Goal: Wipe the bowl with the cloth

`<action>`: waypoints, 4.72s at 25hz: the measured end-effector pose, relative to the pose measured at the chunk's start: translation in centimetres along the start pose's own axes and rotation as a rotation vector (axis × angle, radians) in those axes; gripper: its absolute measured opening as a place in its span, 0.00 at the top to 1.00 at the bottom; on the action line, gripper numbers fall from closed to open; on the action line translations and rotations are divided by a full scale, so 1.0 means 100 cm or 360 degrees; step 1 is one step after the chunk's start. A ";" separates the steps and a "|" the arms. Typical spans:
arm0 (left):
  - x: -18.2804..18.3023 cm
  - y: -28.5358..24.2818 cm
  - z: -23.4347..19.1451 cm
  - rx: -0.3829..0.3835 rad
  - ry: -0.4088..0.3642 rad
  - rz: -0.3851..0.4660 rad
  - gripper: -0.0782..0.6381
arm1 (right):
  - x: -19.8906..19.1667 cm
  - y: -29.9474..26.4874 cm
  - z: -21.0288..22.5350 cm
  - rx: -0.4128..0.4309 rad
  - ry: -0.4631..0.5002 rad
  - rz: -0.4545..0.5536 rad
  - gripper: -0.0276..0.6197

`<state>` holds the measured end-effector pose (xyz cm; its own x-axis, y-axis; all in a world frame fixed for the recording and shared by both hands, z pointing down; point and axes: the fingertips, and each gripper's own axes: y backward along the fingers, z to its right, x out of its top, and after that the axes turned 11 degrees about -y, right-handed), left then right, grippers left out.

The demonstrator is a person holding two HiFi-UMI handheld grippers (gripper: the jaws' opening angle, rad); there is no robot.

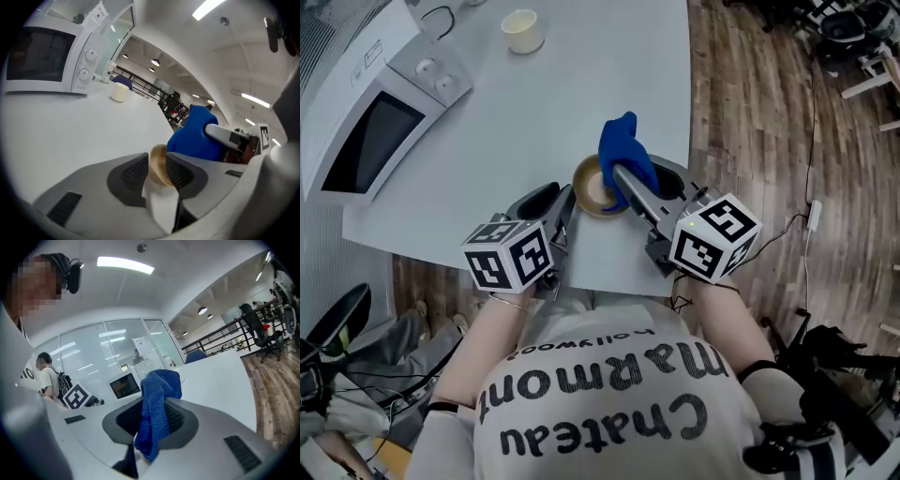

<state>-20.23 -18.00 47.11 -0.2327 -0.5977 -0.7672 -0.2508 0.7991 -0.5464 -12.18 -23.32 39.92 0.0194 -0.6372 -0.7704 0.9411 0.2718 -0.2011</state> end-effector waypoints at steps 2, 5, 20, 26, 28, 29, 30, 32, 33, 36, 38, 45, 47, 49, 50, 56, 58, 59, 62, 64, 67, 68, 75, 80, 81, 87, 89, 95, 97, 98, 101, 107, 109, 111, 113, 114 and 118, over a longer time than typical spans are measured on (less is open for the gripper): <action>-0.013 -0.015 -0.002 0.0029 -0.0035 -0.0098 0.66 | -0.010 -0.007 0.004 -0.0008 -0.0022 -0.0028 0.86; -0.026 -0.037 0.000 0.0000 -0.0041 -0.0196 0.64 | -0.023 -0.016 0.010 -0.0030 -0.0023 -0.0083 0.86; -0.035 -0.064 -0.005 0.0052 -0.0078 -0.0238 0.84 | -0.079 -0.024 0.027 -0.0156 -0.0148 -0.0274 0.86; -0.018 -0.037 0.005 0.0310 -0.0457 -0.0097 0.87 | -0.094 -0.019 0.013 -0.0171 -0.0021 -0.0387 0.86; -0.015 -0.030 0.009 0.0365 -0.0586 -0.0081 0.87 | -0.095 -0.020 0.008 -0.0181 0.0053 -0.0433 0.86; -0.015 -0.027 0.012 0.0375 -0.0640 -0.0084 0.87 | -0.096 -0.019 0.006 -0.0193 0.0086 -0.0457 0.86; -0.014 -0.024 0.014 0.0375 -0.0679 -0.0089 0.88 | -0.096 -0.019 0.005 -0.0201 0.0111 -0.0477 0.86; -0.013 -0.018 0.016 0.0370 -0.0706 -0.0099 0.87 | -0.096 -0.020 0.001 -0.0202 0.0108 -0.0506 0.86; -0.012 -0.014 0.015 0.0374 -0.0708 -0.0107 0.87 | -0.096 -0.022 0.000 -0.0198 0.0073 -0.0520 0.86; -0.008 -0.004 0.009 0.0438 -0.0757 -0.0126 0.87 | -0.096 -0.031 -0.005 -0.0191 -0.0068 -0.0537 0.86; -0.003 0.001 0.008 0.0489 -0.0821 -0.0131 0.87 | -0.095 -0.036 -0.007 -0.0211 -0.0121 -0.0512 0.86; 0.012 0.012 0.020 0.0576 -0.1056 -0.0144 0.84 | -0.083 -0.036 0.001 -0.0286 -0.0408 -0.0297 0.86; 0.019 0.015 0.021 0.0601 -0.1068 -0.0107 0.84 | -0.081 -0.036 0.001 -0.0277 -0.0555 -0.0229 0.86; 0.025 0.018 0.021 0.0630 -0.1060 -0.0062 0.83 | -0.079 -0.036 0.002 -0.0273 -0.0704 -0.0180 0.85; 0.027 0.020 0.020 0.0638 -0.1049 -0.0040 0.83 | -0.078 -0.036 0.003 -0.0279 -0.0762 -0.0159 0.86; 0.041 0.022 0.019 0.0671 -0.0988 0.0074 0.81 | -0.075 -0.033 0.012 -0.0333 -0.0976 -0.0073 0.86; 0.043 0.023 0.019 0.0690 -0.0964 0.0106 0.81 | -0.077 -0.029 0.013 -0.0355 -0.1016 -0.0066 0.86; 0.044 0.024 0.017 0.0702 -0.0947 0.0119 0.81 | -0.079 -0.028 0.014 -0.0366 -0.1028 -0.0064 0.86; 0.047 0.025 0.009 0.0731 -0.0870 0.0134 0.81 | -0.086 -0.027 0.016 -0.0378 -0.1080 -0.0070 0.86; 0.047 0.024 0.006 0.0737 -0.0836 0.0118 0.81 | -0.089 -0.028 0.018 -0.0383 -0.1110 -0.0086 0.86; 0.041 0.020 0.010 0.0703 -0.0826 0.0074 0.81 | -0.085 -0.028 0.015 -0.0344 -0.1114 -0.0107 0.86; 0.040 0.018 0.013 0.0679 -0.0823 0.0063 0.81 | -0.081 -0.029 0.010 -0.0297 -0.1105 -0.0112 0.86; 0.041 0.013 0.031 0.0469 -0.0822 0.0079 0.83 | -0.067 -0.034 -0.009 -0.0117 -0.0881 -0.0227 0.86; 0.039 0.014 0.036 0.0509 -0.0866 0.0062 0.81 | -0.074 -0.035 -0.003 -0.0205 -0.0686 -0.0256 0.86; 0.039 0.015 0.035 0.0511 -0.0868 0.0057 0.81 | -0.075 -0.037 -0.004 -0.0223 -0.0626 -0.0252 0.86; 0.030 0.012 0.027 0.0537 -0.0851 0.0014 0.81 | -0.083 -0.041 0.004 -0.0348 -0.0273 -0.0308 0.86; 0.027 0.012 0.023 0.0553 -0.0844 0.0006 0.81 | -0.088 -0.040 0.010 -0.0408 -0.0175 -0.0329 0.86; 0.014 0.017 0.003 0.0595 -0.0674 -0.0010 0.81 | -0.098 -0.037 0.018 -0.0537 -0.0066 -0.0374 0.86; 0.009 0.020 -0.002 0.0596 -0.0624 -0.0021 0.80 | -0.100 -0.034 0.020 -0.0559 -0.0073 -0.0373 0.86; 0.007 0.022 -0.004 0.0599 -0.0604 -0.0022 0.80 | -0.101 -0.033 0.019 -0.0565 -0.0073 -0.0369 0.86; 0.002 0.029 -0.009 0.0613 -0.0525 -0.0018 0.80 | -0.101 -0.031 0.015 -0.0580 -0.0038 -0.0348 0.86; -0.005 0.040 -0.015 0.0624 -0.0457 -0.0011 0.80 | -0.104 -0.031 0.006 -0.0608 -0.0050 -0.0323 0.86; -0.002 0.042 -0.011 0.0577 -0.0459 0.0031 0.80 | -0.104 -0.037 -0.008 -0.0525 -0.0109 -0.0311 0.86; 0.006 0.045 -0.004 0.0537 -0.0517 0.0084 0.80 | -0.106 -0.046 -0.029 -0.0370 -0.0185 -0.0324 0.86; 0.012 0.047 0.001 0.0527 -0.0608 0.0116 0.80 | -0.107 -0.053 -0.037 -0.0271 -0.0230 -0.0334 0.86; 0.013 0.047 0.001 0.0515 -0.0626 0.0122 0.80 | -0.107 -0.054 -0.037 -0.0241 -0.0230 -0.0342 0.86; 0.013 0.047 -0.005 0.0487 -0.0588 0.0143 0.79 | -0.115 -0.062 -0.037 -0.0185 -0.0162 -0.0421 0.86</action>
<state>-22.20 -15.01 43.68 0.1223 -0.5068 -0.8534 0.0555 0.8620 -0.5039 -19.54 -15.01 47.78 -0.1820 -0.7641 -0.6188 0.8733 0.1636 -0.4589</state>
